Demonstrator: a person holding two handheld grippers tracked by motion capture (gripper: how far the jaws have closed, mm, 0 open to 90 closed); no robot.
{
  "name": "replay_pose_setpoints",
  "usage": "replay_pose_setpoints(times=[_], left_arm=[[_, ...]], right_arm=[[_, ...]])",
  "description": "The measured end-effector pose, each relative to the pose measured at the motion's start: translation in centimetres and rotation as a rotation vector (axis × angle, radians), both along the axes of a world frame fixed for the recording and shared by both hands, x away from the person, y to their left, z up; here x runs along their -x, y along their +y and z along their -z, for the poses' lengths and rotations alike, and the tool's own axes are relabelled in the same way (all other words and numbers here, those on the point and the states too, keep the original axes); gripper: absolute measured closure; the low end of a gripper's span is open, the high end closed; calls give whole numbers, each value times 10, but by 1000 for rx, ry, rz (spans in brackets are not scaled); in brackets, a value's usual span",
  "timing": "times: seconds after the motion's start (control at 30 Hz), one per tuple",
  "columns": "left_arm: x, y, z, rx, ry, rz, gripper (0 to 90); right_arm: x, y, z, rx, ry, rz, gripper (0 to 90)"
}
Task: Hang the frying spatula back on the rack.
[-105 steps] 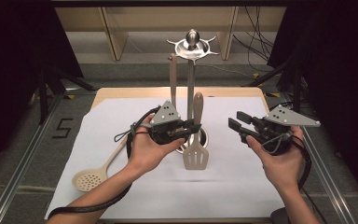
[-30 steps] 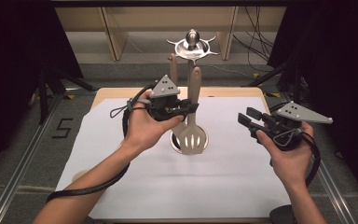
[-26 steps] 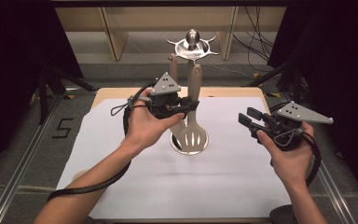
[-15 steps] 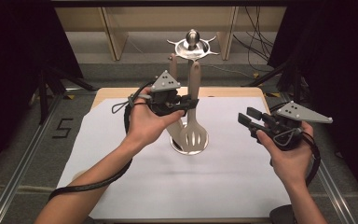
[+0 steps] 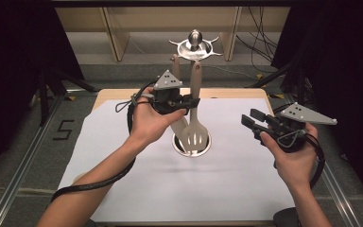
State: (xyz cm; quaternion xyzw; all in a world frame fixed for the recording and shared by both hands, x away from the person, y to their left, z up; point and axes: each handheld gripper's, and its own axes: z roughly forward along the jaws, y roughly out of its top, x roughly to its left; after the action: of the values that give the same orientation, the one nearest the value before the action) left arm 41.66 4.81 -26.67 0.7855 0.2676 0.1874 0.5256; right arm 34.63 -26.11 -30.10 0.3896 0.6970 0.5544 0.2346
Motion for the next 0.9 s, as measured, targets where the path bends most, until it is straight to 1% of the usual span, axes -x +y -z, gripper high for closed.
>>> replay_pose_setpoints(times=[0.03,0.1,0.13,0.17,0.2,0.33,0.37,0.4,0.43,0.47,0.53,0.57,0.67,0.7,0.73,0.77,0.8,0.83,0.87,0.9], left_arm=[[-1,0,0,1,-2,0,760],[-2,-2,1,17,8,-8,760],[-3,-2,2,18,3,-2,760],[-4,-2,2,16,-2,-4,759],[0,-5,3,56,45,-27,760],[-2,-5,2,65,50,-31,759],[-3,-5,2,66,48,-29,759],[-2,-5,2,62,47,-30,759],[-3,-5,2,61,48,-29,758],[-3,-5,2,63,50,-28,758],[-2,-6,2,61,53,-23,759],[-2,-6,2,62,54,-23,759],[-3,-5,3,56,47,-26,758],[-5,-3,2,28,14,-12,758],[-6,-2,2,21,2,-8,757],[-5,-2,3,24,5,-11,757],[-4,-1,3,20,0,-9,756],[-4,-1,3,29,1,-7,756],[-4,1,4,22,-12,3,754],[-3,2,4,29,-15,1,750]], right_arm=[[0,0,0,-3,8,1,584],[-1,0,1,0,2,-7,584],[-2,0,1,6,-3,-12,585],[-2,0,2,11,-11,-6,584],[-2,1,2,5,-3,-6,584],[-1,1,2,0,10,-5,582],[-2,1,3,10,-1,-9,582],[-3,1,3,5,-5,-13,582],[-4,0,3,9,2,-13,582],[-4,0,3,20,-8,-6,582],[-3,1,4,1,19,-4,582],[-3,1,4,-1,19,-9,581],[-3,1,4,6,15,-8,580],[-4,1,5,2,11,-10,580],[-3,1,4,6,17,-10,579],[-3,1,4,12,15,-14,579],[-3,1,4,10,16,-13,579],[-4,0,3,20,-2,-8,578],[-4,0,3,19,-2,-10,577],[-4,0,3,14,5,-9,577]])
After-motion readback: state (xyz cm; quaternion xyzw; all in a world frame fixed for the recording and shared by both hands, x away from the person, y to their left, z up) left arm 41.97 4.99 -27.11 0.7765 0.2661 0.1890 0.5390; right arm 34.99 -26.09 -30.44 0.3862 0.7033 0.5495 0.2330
